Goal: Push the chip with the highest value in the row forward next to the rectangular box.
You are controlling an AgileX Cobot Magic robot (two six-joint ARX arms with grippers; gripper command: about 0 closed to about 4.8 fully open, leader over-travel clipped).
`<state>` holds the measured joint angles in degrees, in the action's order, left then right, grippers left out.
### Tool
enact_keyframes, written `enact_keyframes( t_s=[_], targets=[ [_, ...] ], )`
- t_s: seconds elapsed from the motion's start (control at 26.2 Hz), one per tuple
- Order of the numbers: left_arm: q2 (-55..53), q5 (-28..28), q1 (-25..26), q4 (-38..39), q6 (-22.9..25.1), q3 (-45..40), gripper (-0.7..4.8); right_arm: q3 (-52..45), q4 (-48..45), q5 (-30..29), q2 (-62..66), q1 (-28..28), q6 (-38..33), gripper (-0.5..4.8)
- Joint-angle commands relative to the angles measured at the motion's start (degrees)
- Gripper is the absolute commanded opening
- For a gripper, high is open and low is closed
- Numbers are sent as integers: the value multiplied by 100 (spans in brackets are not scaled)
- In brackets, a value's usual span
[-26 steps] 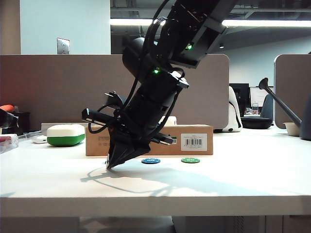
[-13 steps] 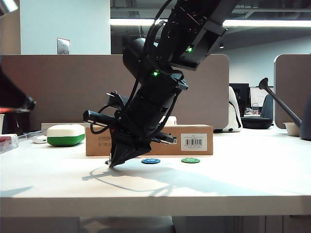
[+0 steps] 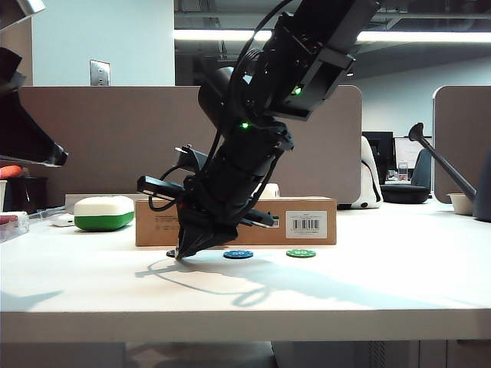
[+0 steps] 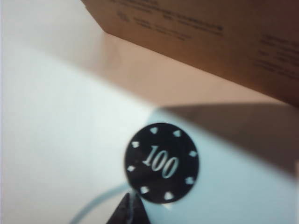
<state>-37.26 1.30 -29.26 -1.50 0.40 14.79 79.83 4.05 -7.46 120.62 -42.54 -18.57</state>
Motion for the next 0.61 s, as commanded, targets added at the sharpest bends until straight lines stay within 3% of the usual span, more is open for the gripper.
enact_keyframes(
  t_s=[0.04,0.61],
  targets=[
    [7,2,0,-77,2,26,-5,31,127,-35,37,-63,-111,-9],
    [11,0,0,-79,2,26,-5,372,280,348,494,-50,-254,-9]
  ],
)
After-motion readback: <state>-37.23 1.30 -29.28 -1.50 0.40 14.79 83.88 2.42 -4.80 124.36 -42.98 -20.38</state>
